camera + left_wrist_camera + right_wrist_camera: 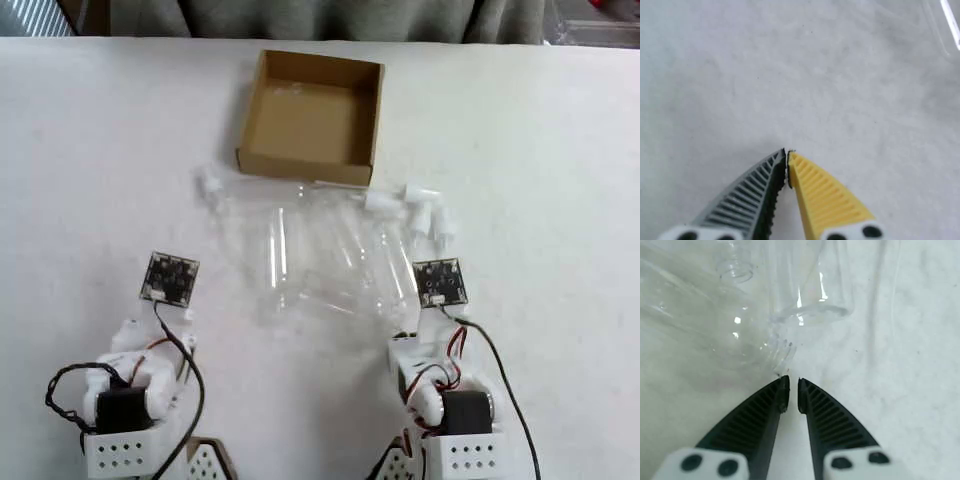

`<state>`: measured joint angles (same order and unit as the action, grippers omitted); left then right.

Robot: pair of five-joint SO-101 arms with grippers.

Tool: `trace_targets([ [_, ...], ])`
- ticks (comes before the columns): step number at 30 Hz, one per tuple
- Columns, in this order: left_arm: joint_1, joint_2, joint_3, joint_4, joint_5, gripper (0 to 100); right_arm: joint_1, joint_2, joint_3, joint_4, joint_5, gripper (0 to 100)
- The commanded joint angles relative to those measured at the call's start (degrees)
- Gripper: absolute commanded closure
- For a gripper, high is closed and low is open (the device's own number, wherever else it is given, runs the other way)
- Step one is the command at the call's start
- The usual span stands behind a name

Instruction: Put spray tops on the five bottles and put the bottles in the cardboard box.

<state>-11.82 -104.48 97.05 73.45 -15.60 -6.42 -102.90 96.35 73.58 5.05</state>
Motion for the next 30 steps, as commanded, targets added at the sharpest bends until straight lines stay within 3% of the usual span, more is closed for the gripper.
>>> trace_targets([
  [1,-0.6,-0.4,-0.1,0.3,0.8,98,0.5,-0.3,0.5,-0.9,-0.3,97.9],
  [30,1.3,-0.4,-0.1,0.3,0.6,98,-0.8,-0.4,0.5,-0.9,-0.2,98.1],
])
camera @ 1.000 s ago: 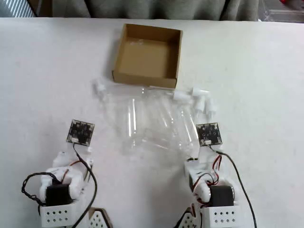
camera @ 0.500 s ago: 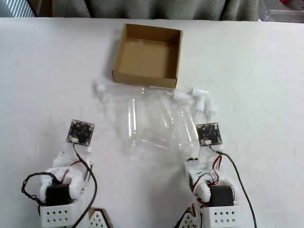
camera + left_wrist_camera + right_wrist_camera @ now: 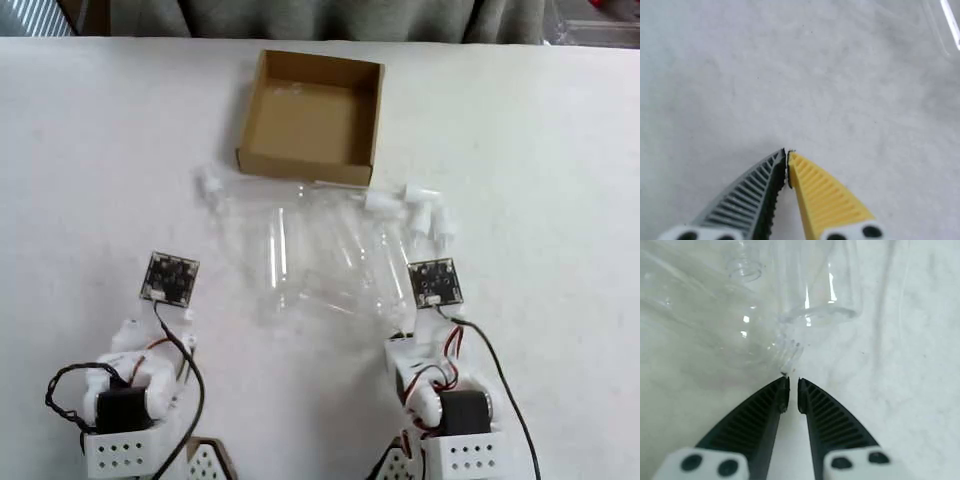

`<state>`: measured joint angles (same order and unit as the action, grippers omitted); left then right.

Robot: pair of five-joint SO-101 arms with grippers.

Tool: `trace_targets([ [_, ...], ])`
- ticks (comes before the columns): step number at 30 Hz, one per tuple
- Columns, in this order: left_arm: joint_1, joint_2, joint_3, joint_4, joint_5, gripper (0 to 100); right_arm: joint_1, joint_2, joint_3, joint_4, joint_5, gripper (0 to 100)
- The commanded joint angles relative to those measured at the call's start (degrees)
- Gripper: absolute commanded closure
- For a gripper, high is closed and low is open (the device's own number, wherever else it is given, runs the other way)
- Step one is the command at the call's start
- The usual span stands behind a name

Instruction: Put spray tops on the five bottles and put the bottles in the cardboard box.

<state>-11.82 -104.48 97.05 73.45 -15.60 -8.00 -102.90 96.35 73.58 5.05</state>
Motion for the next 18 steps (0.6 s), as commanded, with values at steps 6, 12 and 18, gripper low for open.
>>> trace_targets([
  [6,4.2,-0.4,-0.1,0.3,0.6,98,7.5,-0.4,-1.5,-0.6,-0.2,98.1],
  [12,3.7,-0.4,-0.9,-1.6,0.4,98,13.4,-0.4,-2.6,-0.9,-0.2,97.7],
  [18,-3.2,-0.4,-5.2,-3.3,0.4,98,18.1,-0.4,-2.6,-6.4,-0.1,97.7],
])
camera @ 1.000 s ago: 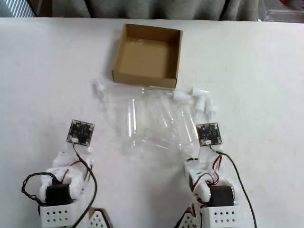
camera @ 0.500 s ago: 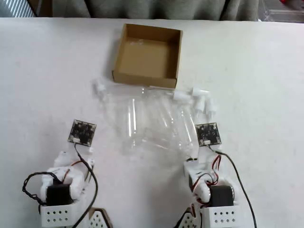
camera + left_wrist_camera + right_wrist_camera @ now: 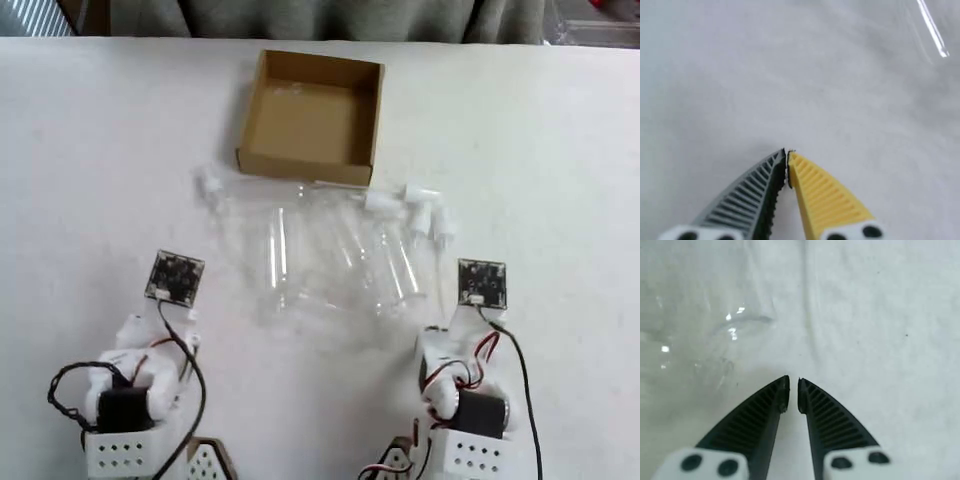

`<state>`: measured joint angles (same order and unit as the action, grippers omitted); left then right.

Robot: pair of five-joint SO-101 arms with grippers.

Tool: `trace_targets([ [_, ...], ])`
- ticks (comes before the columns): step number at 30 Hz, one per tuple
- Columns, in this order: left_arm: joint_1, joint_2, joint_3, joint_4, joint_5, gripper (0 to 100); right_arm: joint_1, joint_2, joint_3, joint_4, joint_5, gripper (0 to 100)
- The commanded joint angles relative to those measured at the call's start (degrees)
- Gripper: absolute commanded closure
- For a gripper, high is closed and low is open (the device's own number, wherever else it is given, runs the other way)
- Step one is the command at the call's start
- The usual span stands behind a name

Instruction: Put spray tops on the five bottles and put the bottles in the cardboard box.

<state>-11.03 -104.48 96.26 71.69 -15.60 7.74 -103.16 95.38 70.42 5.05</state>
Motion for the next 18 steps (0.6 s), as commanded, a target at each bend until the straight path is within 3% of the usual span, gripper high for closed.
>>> trace_targets([
  [1,-5.8,-0.4,-4.5,-1.5,0.4,98,2.7,-0.1,-1.7,-4.4,-0.1,97.7],
  [7,-10.0,-0.5,-3.2,-1.2,-0.2,98,3.1,-0.1,-1.7,-14.0,-0.2,97.7],
  [10,-9.9,-0.5,-3.2,-1.8,-6.2,98,5.1,-0.1,-1.9,-19.8,0.4,97.7],
  [13,-8.7,-0.5,-6.1,-3.1,-7.2,98,4.7,-0.1,-4.2,-24.4,9.5,98.0],
  [15,-8.3,-0.5,-9.5,-3.2,-4.9,98,4.6,0.0,-7.3,-23.2,12.9,98.1],
  [18,-8.3,-0.3,-17.2,-0.4,-2.6,98,2.2,0.0,-12.7,-17.5,11.7,98.2],
])
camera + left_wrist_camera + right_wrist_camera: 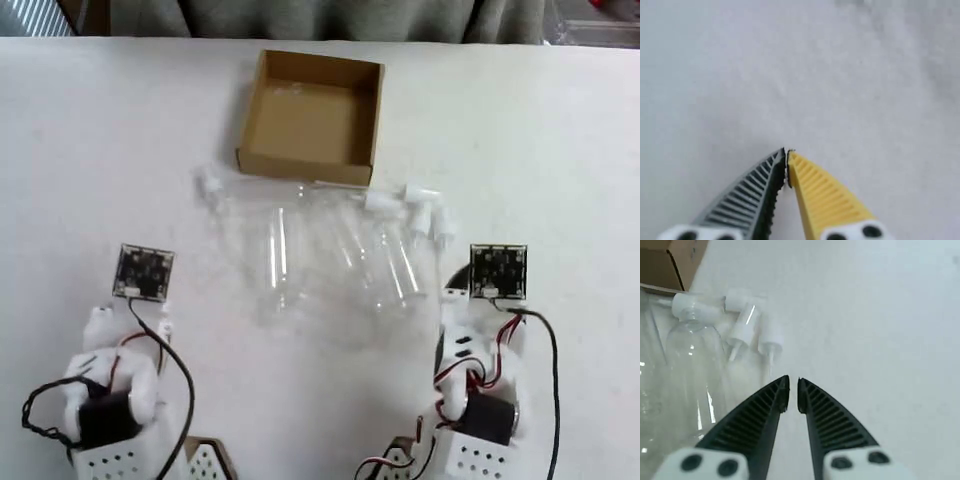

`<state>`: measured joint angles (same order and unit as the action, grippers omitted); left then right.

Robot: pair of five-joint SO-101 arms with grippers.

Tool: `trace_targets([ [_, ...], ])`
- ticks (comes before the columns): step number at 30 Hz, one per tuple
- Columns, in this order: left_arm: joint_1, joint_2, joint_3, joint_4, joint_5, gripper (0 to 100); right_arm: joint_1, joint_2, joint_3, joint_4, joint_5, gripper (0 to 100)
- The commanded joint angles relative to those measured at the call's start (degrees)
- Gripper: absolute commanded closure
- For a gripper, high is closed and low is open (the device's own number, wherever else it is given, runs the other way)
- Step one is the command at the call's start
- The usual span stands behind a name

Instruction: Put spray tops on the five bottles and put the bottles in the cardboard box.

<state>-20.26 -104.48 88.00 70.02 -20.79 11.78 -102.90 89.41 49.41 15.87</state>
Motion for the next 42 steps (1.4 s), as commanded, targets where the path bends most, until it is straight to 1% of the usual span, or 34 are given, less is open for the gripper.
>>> trace_targets([
  [1,1.2,-0.3,-11.3,1.8,3.6,98,-2.7,-0.2,-8.0,5.0,1.0,98.2],
  [3,1.3,-0.1,-14.8,2.2,4.7,98,-4.1,-0.2,-9.2,5.9,1.1,98.1],
  [6,1.3,3.4,-17.8,2.0,4.5,98,-6.0,-0.2,-9.6,5.9,1.1,97.8],
  [9,1.3,12.2,-20.3,-0.3,4.8,98,-9.1,0.5,-10.2,6.5,2.9,98.1],
  [11,1.6,19.7,-23.1,-0.3,5.0,98,-10.9,3.5,-11.3,7.6,4.4,98.2],
  [15,4.1,34.2,-26.9,-0.6,5.4,98,-12.5,17.5,-18.4,7.6,4.7,98.2],
  [16,4.5,36.8,-27.1,-1.0,6.4,98,-12.6,21.8,-21.3,7.9,4.7,98.2],
  [19,4.4,41.9,-26.3,-5.5,11.4,98,-12.3,35.3,-30.8,8.0,4.4,97.9],
  [22,4.4,43.6,-22.6,-10.6,14.8,98,-12.3,48.0,-39.7,8.0,4.3,97.8],
  [24,4.4,43.2,-18.3,-15.3,14.9,98,-12.5,55.4,-45.2,8.0,3.8,97.7],
  [29,5.6,41.8,-6.2,-31.3,14.9,98,-12.6,72.5,-59.5,8.0,-5.7,97.7],
  [31,6.8,41.0,-3.8,-35.3,14.9,98,-13.8,78.8,-65.5,8.0,-8.1,97.7],
  [38,6.9,39.4,-3.3,-36.0,14.9,98,-20.3,100.3,-88.3,11.3,-14.7,97.7],
  [42,6.9,39.7,-3.2,-35.9,14.9,98,-22.5,111.9,-102.6,14.5,-15.4,97.7],
])
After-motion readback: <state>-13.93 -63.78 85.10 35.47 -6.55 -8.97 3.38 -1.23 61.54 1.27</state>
